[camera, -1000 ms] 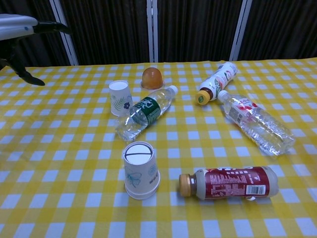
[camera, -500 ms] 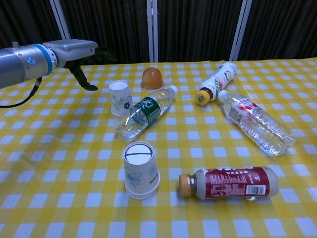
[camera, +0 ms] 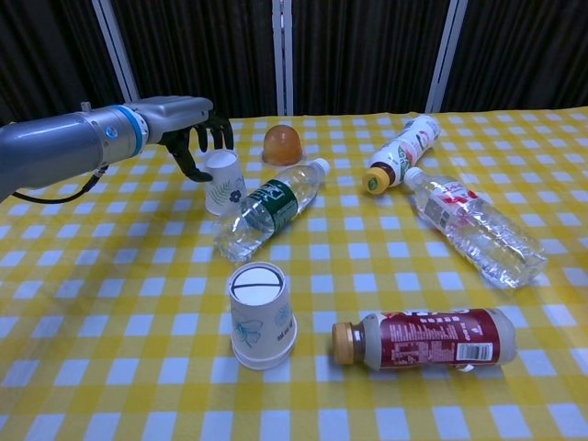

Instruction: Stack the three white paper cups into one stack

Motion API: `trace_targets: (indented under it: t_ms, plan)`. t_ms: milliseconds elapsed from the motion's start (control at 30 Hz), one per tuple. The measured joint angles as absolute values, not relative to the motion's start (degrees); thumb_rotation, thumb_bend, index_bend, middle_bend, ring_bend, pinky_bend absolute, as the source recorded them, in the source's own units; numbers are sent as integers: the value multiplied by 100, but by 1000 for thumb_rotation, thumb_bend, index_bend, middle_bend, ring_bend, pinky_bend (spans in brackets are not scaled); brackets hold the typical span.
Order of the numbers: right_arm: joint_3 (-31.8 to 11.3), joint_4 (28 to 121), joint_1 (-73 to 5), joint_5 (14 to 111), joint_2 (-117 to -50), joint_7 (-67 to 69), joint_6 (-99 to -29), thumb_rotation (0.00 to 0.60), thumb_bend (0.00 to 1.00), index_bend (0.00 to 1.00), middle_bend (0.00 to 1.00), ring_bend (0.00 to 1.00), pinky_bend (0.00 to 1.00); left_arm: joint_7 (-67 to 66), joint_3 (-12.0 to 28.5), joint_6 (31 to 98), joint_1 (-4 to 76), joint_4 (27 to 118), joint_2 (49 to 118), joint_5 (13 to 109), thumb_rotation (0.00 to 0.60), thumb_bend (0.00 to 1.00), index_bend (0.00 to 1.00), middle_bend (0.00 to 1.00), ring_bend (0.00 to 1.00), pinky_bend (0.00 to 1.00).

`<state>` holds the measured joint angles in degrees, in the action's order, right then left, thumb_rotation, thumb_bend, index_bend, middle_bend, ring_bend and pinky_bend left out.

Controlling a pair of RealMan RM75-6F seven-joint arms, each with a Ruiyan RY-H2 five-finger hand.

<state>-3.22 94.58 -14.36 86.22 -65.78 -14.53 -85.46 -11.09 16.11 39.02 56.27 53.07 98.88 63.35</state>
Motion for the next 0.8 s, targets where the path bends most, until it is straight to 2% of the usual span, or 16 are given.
trace_targets:
  t_ms: [100,400,800]
  plan:
    - [-334,9457,-1421,8659,-6580,-1449,-8541,600,0,0,0,0,0,-1031,1588,3955,5621,5316,9874,6377,600,299,529,484,457,528]
    - [-355,9517,-1348,8799,-6581,-1476,-8582,600,0,0,0,0,0,-867,1553,4254,5473,5881,9474,6541,600,299,530,485,459,530]
    - [-370,9563,-1303,8911,-6599,-1561,-8572,600,0,0,0,0,0,-546,1402,4947,4955,7746,8128,7107,600,300,527,485,459,530]
